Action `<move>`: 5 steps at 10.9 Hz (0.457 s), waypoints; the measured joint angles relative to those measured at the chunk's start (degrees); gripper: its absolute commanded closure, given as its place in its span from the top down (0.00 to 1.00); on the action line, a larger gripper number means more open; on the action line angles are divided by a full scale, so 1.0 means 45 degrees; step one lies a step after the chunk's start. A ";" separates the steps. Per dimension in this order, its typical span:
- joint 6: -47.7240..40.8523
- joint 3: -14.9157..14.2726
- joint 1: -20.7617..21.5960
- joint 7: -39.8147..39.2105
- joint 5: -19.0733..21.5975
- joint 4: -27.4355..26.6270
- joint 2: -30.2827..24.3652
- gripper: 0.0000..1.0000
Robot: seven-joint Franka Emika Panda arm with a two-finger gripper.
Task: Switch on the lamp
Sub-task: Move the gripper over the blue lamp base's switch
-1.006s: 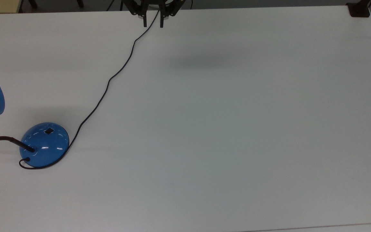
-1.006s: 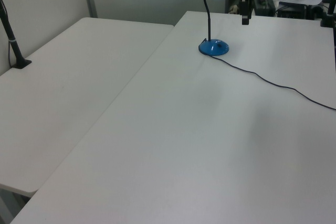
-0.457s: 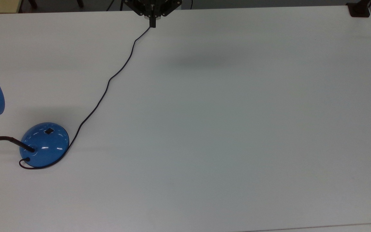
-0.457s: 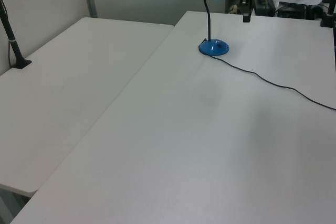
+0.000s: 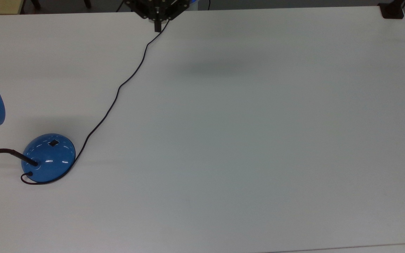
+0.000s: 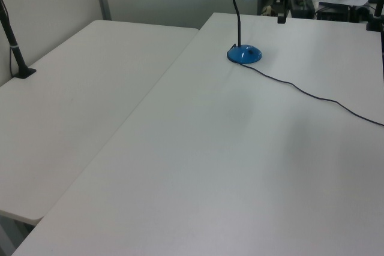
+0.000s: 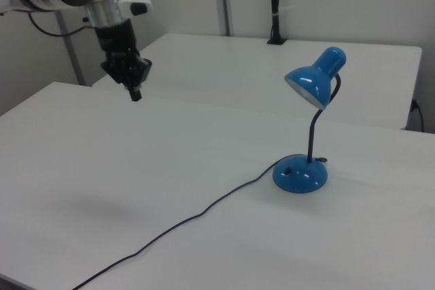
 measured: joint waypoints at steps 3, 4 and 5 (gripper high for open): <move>0.1084 -0.0055 -0.1156 0.0565 0.0001 -0.0058 0.0625 0.00; 0.1664 -0.0070 -0.1590 0.0982 0.0002 -0.0122 0.0963 0.00; 0.2229 -0.0076 -0.1971 0.1351 0.0002 -0.0252 0.1308 0.00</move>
